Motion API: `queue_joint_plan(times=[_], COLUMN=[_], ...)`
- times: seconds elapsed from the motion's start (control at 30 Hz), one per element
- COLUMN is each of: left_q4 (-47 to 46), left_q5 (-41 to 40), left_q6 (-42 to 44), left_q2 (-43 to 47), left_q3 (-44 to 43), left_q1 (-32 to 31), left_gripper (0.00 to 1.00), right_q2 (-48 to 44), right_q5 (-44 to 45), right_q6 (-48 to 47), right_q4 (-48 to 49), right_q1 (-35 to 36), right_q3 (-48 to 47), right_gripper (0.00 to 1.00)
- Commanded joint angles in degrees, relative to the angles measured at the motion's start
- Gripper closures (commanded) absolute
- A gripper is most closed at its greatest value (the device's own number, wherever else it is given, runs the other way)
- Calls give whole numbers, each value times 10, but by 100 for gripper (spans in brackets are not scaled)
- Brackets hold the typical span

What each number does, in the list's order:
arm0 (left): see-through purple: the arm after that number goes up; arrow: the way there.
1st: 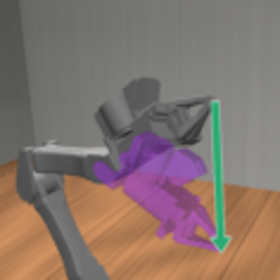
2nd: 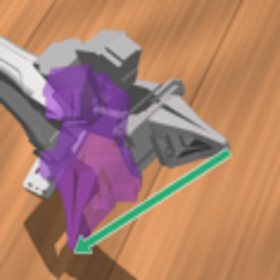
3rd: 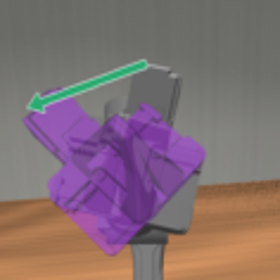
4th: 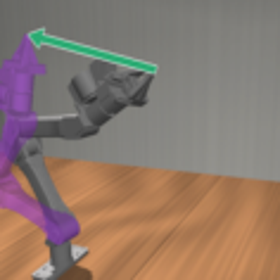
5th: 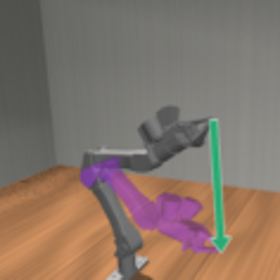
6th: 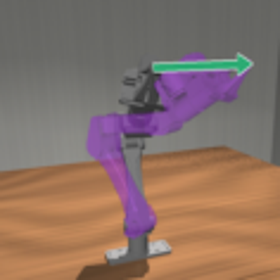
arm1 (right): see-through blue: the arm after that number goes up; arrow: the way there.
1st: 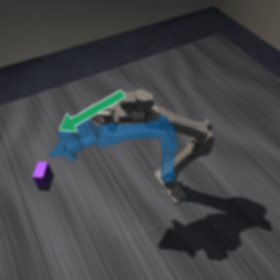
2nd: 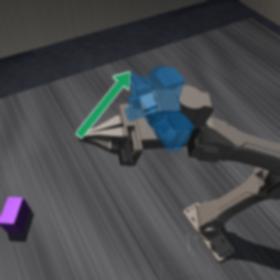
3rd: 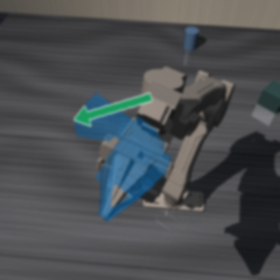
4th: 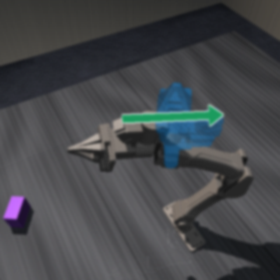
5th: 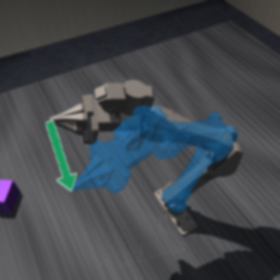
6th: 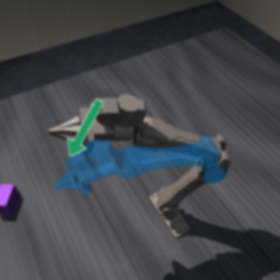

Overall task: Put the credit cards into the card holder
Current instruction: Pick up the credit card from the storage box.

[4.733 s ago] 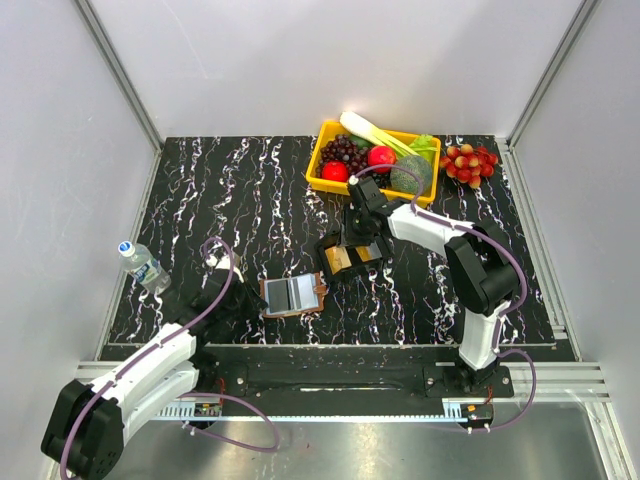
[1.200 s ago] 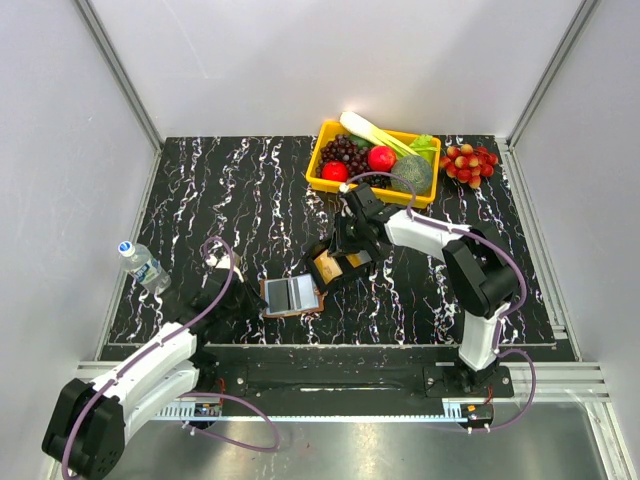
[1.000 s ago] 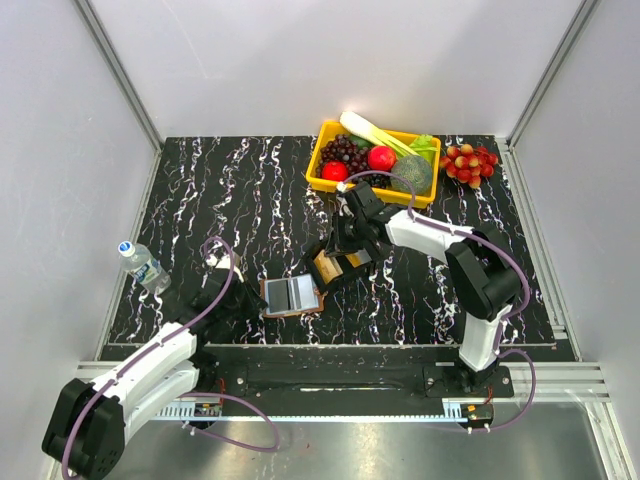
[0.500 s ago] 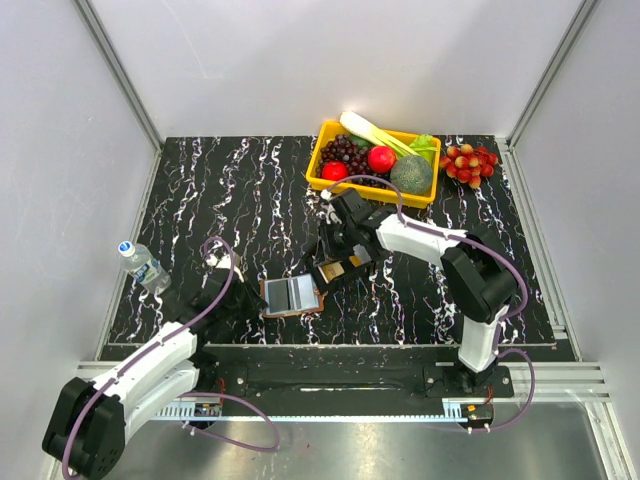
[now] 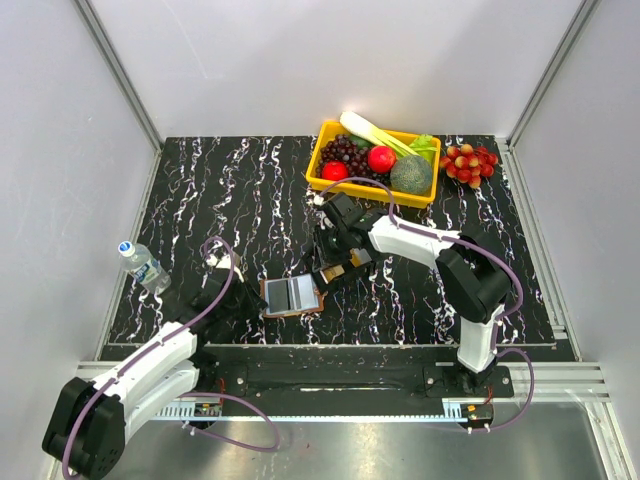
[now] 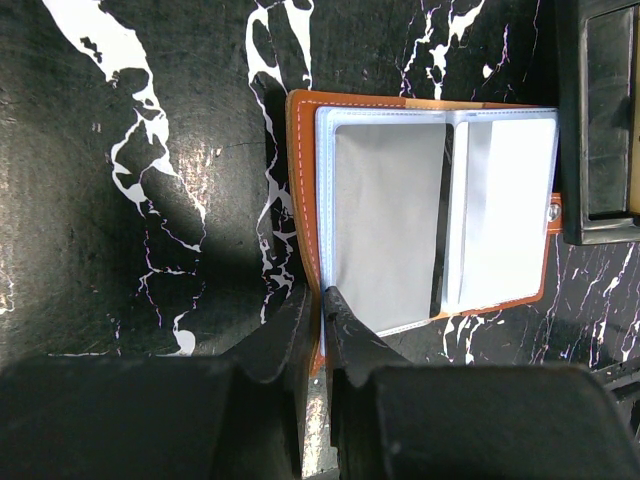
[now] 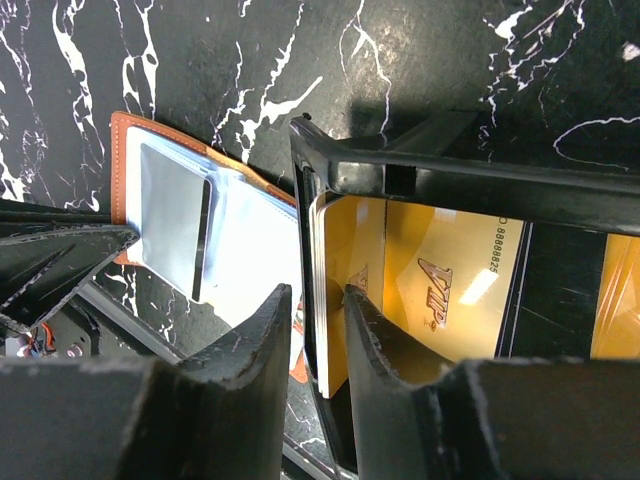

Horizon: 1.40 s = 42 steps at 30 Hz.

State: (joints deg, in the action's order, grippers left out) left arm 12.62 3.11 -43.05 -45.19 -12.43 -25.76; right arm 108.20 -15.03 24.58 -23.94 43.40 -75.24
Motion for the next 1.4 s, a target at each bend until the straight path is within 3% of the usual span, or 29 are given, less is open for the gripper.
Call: queue_joint_plan(times=[0.0,0.37,0.57,0.77,1.37], left_q4=[-23,-23,-24,-23,-26], left_q5=[13,15,15,16,20], left_q6=[9,9,9,9,9], left_q2=[-4,-4,-3,-3,-5], left_q3=[-15,-16,-15,-15,-15], left_q1=[3,3,3,3,3], left_gripper=[88,88,88,88,88], right_q2=[-1,-1,18,41,-6], right_q5=[-6,-33,-20,-36,-68], right_q6=[-7,3,4,10,20], right_q4=[-1,10,11,13,25], right_q1=[5,5,5,4,5], right_q3=[-28,-27,-30,-39,-32], right_gripper=[66,70,56,55,58])
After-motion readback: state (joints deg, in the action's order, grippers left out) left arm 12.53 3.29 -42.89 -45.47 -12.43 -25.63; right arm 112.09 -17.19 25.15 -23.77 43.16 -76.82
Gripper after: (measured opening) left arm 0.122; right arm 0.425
